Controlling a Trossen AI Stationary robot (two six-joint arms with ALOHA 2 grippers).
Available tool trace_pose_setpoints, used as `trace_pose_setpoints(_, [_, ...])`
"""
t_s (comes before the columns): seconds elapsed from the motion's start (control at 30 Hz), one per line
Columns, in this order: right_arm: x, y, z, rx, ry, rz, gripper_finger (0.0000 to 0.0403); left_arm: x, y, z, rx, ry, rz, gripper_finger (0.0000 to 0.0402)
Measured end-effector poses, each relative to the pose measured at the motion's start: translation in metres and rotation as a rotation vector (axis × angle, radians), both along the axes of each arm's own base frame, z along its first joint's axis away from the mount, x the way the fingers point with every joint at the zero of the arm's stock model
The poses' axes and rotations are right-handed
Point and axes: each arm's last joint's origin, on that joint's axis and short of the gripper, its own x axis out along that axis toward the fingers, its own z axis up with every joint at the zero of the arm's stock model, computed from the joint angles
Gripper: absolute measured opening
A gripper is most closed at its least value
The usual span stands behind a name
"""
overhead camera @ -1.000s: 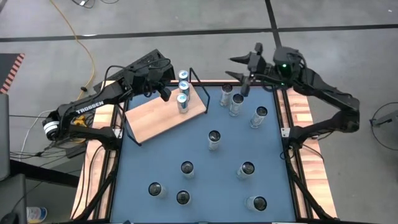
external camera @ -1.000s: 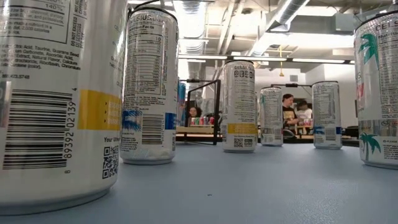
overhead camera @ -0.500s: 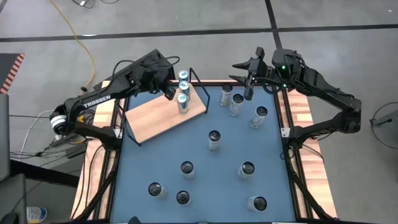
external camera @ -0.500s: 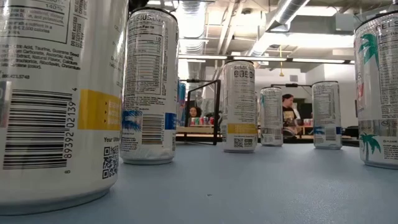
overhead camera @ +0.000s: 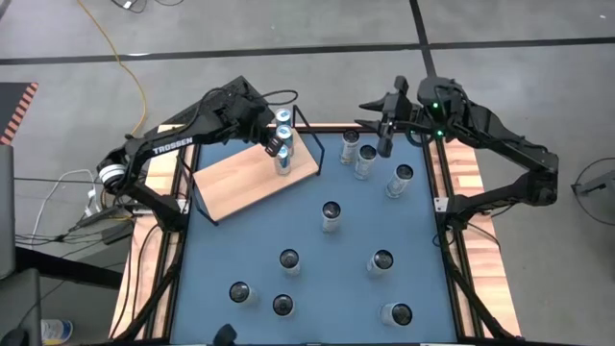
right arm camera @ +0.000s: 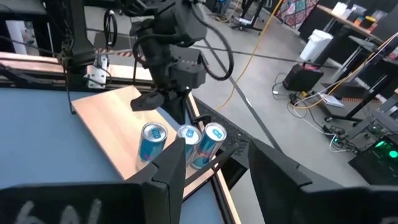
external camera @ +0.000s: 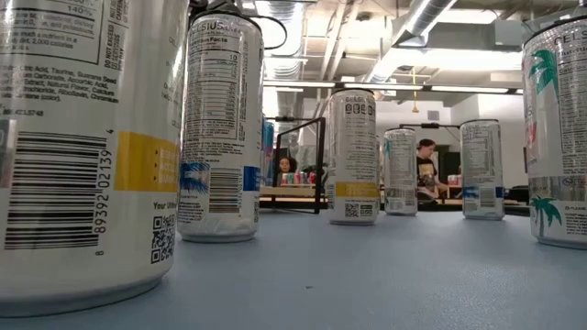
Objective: Place canned beverage on shelf
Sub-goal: Adjust the blue soda cans on the shelf
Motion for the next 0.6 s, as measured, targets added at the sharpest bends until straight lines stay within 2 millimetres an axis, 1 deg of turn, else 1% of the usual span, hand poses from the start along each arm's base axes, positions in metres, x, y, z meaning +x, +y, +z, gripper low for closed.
trace_pose_setpoints(0.13, [0.0,0.0,-0.001,0.003,0.006,0.001,0.0168,0.002,-0.001,0.001,-0.034,-0.044,-0.035,0.0])
trace_pose_setpoints(0.3, [0.0,0.0,-0.001,0.005,0.012,0.002,0.0168,0.002,0.002,0.002,-0.024,-0.061,-0.031,0.0])
trace_pose_setpoints(0.4, [-0.001,0.0,-0.002,0.007,0.019,0.002,0.0168,0.005,0.006,0.0,-0.018,-0.075,-0.028,0.0])
trace_pose_setpoints(0.5, [-0.001,0.0,-0.003,0.01,0.025,0.001,0.0168,0.011,0.011,-0.007,-0.018,-0.082,-0.035,0.0])
trace_pose_setpoints(0.6, [-0.001,0.002,-0.004,0.021,0.037,0.005,0.0168,0.013,0.014,-0.014,-0.028,-0.063,-0.026,0.0])
